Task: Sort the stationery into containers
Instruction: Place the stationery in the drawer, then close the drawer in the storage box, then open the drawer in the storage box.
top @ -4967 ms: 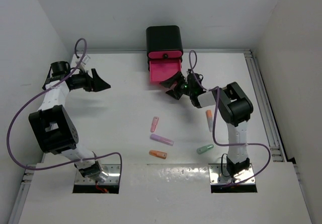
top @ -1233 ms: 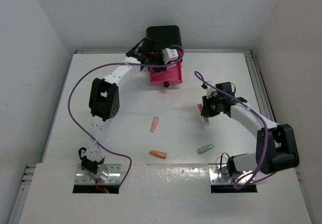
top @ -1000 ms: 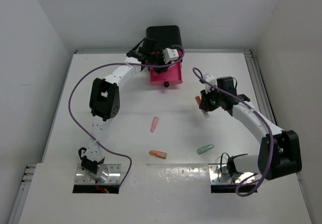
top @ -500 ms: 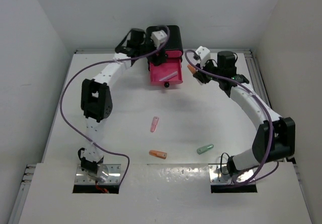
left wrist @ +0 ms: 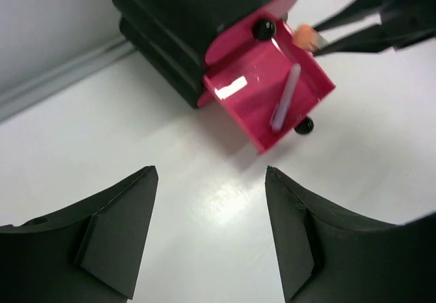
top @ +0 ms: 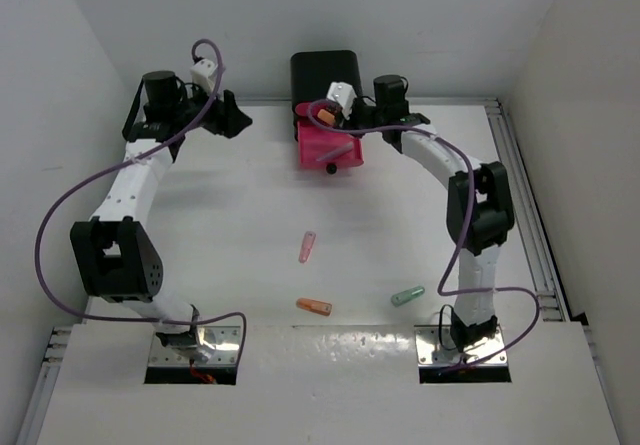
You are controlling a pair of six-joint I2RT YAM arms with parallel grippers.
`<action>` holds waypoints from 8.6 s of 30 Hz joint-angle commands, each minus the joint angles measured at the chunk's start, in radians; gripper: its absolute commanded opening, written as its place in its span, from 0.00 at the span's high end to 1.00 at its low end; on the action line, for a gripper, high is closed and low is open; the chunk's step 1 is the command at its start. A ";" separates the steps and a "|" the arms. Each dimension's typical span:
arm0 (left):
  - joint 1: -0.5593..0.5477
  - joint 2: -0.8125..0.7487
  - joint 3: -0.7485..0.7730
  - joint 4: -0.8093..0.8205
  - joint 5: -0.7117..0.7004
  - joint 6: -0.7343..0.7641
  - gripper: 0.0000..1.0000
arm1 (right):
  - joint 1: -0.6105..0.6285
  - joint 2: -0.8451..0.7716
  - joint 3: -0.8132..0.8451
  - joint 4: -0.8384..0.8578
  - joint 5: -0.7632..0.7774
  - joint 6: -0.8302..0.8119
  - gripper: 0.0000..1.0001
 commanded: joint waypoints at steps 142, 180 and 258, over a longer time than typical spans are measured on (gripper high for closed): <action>-0.056 -0.007 -0.152 -0.016 -0.785 0.126 0.51 | 0.246 -0.045 -0.708 0.922 0.653 -0.365 0.36; 0.082 0.200 -0.050 -0.059 -0.709 -0.012 0.58 | 0.136 0.465 -0.380 1.352 0.546 -0.686 0.49; -0.007 0.257 0.022 -0.113 -0.798 -0.066 0.60 | 0.088 0.626 -0.053 1.081 0.368 -0.431 0.53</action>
